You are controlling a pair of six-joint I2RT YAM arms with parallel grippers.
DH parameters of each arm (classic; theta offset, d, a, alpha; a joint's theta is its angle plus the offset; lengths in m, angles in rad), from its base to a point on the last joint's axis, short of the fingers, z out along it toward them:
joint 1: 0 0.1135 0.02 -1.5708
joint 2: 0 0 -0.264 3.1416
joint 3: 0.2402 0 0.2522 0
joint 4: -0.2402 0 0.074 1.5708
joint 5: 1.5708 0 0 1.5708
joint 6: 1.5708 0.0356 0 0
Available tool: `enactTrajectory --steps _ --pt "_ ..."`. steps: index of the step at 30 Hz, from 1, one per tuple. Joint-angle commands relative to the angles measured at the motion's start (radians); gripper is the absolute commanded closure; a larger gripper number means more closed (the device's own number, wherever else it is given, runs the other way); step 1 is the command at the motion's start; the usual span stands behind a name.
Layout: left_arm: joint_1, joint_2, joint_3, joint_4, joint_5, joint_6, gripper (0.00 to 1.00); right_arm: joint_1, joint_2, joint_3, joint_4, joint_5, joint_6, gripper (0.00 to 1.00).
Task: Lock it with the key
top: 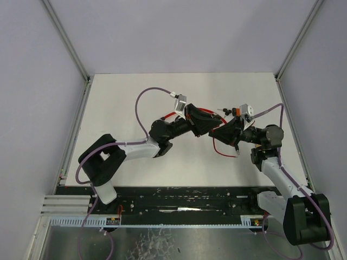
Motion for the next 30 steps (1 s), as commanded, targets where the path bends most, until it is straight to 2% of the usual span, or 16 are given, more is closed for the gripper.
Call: enactTrajectory --steps 1,3,6,8,11,13,20,26,30 --pt "-0.009 0.014 0.025 0.085 -0.003 -0.008 1.0 0.017 0.003 0.011 0.061 0.004 0.012 0.89" --pt "-0.01 0.016 0.027 0.085 0.0 -0.006 1.0 0.016 0.001 0.023 0.037 -0.006 0.001 0.98" --pt "-0.009 0.016 0.025 0.08 0.005 -0.002 0.96 0.015 -0.005 0.057 -0.047 -0.027 -0.032 1.0" --pt "-0.009 0.014 0.028 0.064 0.005 -0.003 0.85 0.009 -0.013 0.081 -0.095 -0.043 -0.053 1.0" --pt "-0.01 0.012 0.036 0.03 0.017 0.0 0.63 -0.014 -0.027 0.099 -0.102 -0.055 -0.033 1.0" --pt "-0.009 0.007 0.041 -0.004 0.028 0.011 0.53 -0.034 -0.038 0.108 -0.101 -0.062 -0.014 1.0" --pt "-0.008 -0.035 0.012 -0.055 0.009 0.078 0.31 -0.08 -0.057 0.116 -0.102 -0.073 0.019 1.0" --pt "-0.006 -0.044 0.005 -0.043 0.052 0.083 0.32 -0.096 -0.061 0.119 -0.108 -0.075 0.022 1.0" --pt "-0.005 -0.03 0.012 -0.016 0.072 0.059 0.41 -0.1 -0.059 0.12 -0.115 -0.073 0.022 1.0"
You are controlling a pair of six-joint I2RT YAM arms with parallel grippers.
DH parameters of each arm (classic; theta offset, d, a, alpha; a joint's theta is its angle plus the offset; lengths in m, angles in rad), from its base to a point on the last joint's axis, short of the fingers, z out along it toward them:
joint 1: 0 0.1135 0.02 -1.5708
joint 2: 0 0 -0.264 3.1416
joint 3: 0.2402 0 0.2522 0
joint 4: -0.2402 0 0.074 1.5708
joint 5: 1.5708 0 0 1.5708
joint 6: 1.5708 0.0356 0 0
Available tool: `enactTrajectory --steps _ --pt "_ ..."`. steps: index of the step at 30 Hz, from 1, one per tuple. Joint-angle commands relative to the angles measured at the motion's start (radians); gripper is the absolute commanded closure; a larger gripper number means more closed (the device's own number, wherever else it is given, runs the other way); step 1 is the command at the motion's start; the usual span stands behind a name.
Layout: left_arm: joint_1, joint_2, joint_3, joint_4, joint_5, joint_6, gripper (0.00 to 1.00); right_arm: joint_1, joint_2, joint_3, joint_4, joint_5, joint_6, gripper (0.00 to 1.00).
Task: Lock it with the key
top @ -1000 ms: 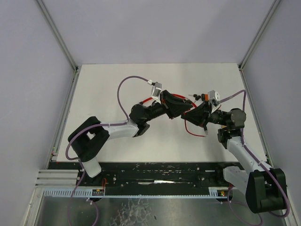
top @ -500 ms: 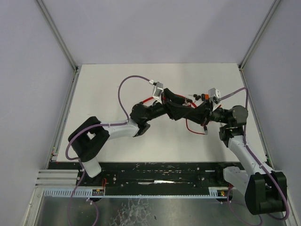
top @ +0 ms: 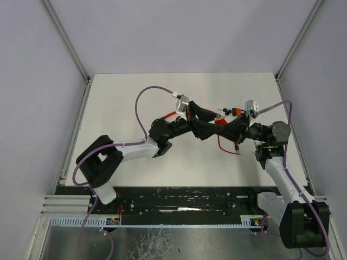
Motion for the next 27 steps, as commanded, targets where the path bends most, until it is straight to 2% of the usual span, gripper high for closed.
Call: enactTrajectory --steps 1,4,6,12,19,21,27 --pt "-0.001 -0.006 0.011 0.049 0.039 -0.004 0.43 -0.008 -0.018 0.055 0.024 -0.003 0.014 1.0" --pt "0.002 0.007 0.022 0.051 0.047 -0.021 0.48 -0.008 -0.02 0.056 0.024 -0.003 0.014 1.0" --pt "0.003 0.011 0.027 0.047 0.045 -0.027 0.54 -0.008 -0.023 0.055 0.024 -0.003 0.015 1.0" --pt "0.007 0.018 0.037 0.037 0.057 -0.033 0.59 -0.009 -0.022 0.054 0.024 -0.003 0.015 1.0" --pt "0.019 0.049 0.061 0.041 0.133 -0.037 0.58 -0.02 -0.029 0.057 0.024 0.002 0.014 1.0" --pt "0.023 0.061 0.069 0.056 0.159 -0.047 0.63 -0.024 -0.033 0.057 0.024 0.003 0.014 1.0" --pt "0.026 0.073 0.07 0.088 0.16 -0.074 0.64 -0.03 -0.035 0.053 0.02 0.005 0.012 1.0"
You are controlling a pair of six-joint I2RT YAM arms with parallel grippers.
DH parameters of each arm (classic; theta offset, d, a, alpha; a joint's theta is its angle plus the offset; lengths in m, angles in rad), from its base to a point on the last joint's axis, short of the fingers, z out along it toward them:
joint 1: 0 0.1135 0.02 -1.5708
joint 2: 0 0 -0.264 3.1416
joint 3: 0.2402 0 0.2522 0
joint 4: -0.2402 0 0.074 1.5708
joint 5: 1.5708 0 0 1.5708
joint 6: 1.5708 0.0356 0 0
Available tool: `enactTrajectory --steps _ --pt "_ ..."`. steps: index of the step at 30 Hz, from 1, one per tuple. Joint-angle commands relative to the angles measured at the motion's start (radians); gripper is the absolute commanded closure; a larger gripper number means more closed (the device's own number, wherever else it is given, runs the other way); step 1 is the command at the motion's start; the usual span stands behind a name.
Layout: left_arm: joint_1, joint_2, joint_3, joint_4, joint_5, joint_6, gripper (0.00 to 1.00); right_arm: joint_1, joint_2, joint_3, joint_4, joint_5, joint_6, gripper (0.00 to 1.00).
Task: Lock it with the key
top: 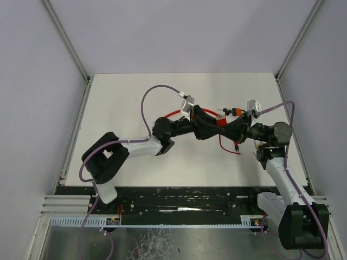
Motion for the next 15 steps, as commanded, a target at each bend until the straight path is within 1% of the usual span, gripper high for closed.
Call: enactTrajectory --steps 1,3,7,10,14,15 --pt "0.009 0.007 0.024 0.081 0.024 -0.02 0.64 -0.008 -0.017 0.052 0.025 0.005 0.008 1.0" --pt "0.009 0.0 0.014 0.088 0.013 -0.019 0.66 -0.007 -0.016 0.05 0.019 0.003 0.001 1.0" --pt "0.012 -0.013 -0.007 0.112 -0.008 -0.028 0.61 -0.007 -0.014 0.044 0.013 0.005 -0.009 1.0" --pt "0.012 -0.019 -0.014 0.129 -0.015 -0.042 0.61 -0.007 -0.009 0.043 0.011 0.005 -0.013 1.0" --pt "0.012 -0.021 -0.022 0.133 -0.046 -0.053 0.66 -0.006 -0.011 0.037 0.009 0.0 -0.018 1.0" --pt "0.012 -0.021 -0.022 0.133 -0.052 -0.054 0.72 -0.006 -0.012 0.034 0.008 -0.001 -0.02 1.0"
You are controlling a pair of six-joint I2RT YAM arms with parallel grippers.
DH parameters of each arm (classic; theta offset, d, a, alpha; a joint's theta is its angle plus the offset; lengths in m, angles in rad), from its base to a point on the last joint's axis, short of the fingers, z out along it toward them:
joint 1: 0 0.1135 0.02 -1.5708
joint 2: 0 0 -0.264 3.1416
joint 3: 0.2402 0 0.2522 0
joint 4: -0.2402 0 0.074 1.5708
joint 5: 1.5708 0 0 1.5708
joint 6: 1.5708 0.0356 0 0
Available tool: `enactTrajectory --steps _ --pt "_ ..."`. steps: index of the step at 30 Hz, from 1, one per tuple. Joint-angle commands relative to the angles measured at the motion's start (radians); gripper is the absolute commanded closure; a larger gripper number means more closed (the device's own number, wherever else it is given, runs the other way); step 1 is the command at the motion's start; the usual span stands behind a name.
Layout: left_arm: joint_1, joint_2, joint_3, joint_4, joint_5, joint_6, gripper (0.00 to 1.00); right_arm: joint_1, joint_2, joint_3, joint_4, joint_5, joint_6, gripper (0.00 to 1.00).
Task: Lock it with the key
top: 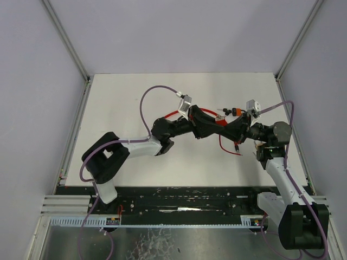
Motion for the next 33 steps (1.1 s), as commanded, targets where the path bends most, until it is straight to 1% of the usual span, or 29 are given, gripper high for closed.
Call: enactTrajectory --steps 1,5,6,7,8,10,11,13,14,16,18,20,21,23,25,28,33 --pt "0.006 -0.026 -0.012 0.081 -0.039 -0.018 0.8 -0.005 -0.013 0.033 0.032 0.0 -0.016 1.0" --pt "0.007 -0.023 -0.009 0.086 -0.037 -0.02 0.96 -0.005 -0.01 0.033 0.007 0.0 -0.039 1.0" --pt "0.007 -0.022 -0.01 0.086 -0.035 -0.017 0.99 -0.005 -0.012 0.034 -0.003 0.0 -0.048 1.0" --pt "0.008 -0.024 -0.012 0.089 -0.033 -0.014 1.0 -0.005 -0.013 0.034 -0.018 0.002 -0.059 0.99" --pt "0.008 -0.025 -0.014 0.09 -0.03 -0.01 1.0 -0.005 -0.014 0.036 -0.041 0.003 -0.075 0.95" --pt "0.014 -0.028 -0.018 0.09 -0.022 -0.009 1.0 -0.005 -0.021 0.046 -0.115 -0.003 -0.14 0.82" --pt "0.021 -0.031 -0.018 0.09 -0.011 -0.006 1.0 -0.005 -0.027 0.06 -0.175 -0.007 -0.189 0.7" --pt "0.039 -0.044 -0.025 0.078 0.009 0.001 1.0 -0.005 -0.035 0.105 -0.379 -0.037 -0.33 0.57" --pt "0.049 -0.052 -0.028 0.069 0.022 0.007 1.0 -0.005 -0.038 0.134 -0.498 -0.043 -0.427 0.51" --pt "0.069 -0.074 -0.036 0.035 0.051 0.024 1.0 -0.006 -0.041 0.201 -0.77 -0.055 -0.655 0.43" --pt "0.077 -0.095 -0.036 -0.023 0.092 0.062 1.0 -0.011 -0.046 0.261 -0.986 -0.048 -0.845 0.36" --pt "0.081 -0.116 -0.011 -0.118 0.162 0.126 1.0 -0.025 -0.055 0.294 -1.09 -0.063 -0.94 0.33" --pt "0.082 -0.123 0.008 -0.179 0.222 0.16 1.0 -0.038 -0.063 0.306 -1.12 -0.069 -0.96 0.3" --pt "0.082 -0.135 0.049 -0.336 0.299 0.246 1.0 -0.059 -0.079 0.322 -1.16 -0.107 -0.991 0.28" --pt "0.082 -0.147 0.069 -0.465 0.332 0.325 1.0 -0.072 -0.086 0.329 -1.202 -0.157 -1.026 0.26" --pt "0.082 -0.175 0.064 -0.566 0.34 0.421 1.0 -0.082 -0.088 0.323 -1.251 -0.218 -1.096 0.2" --pt "0.082 -0.205 0.056 -0.672 0.372 0.521 1.0 -0.084 -0.081 0.297 -1.3 -0.239 -1.21 0.18"
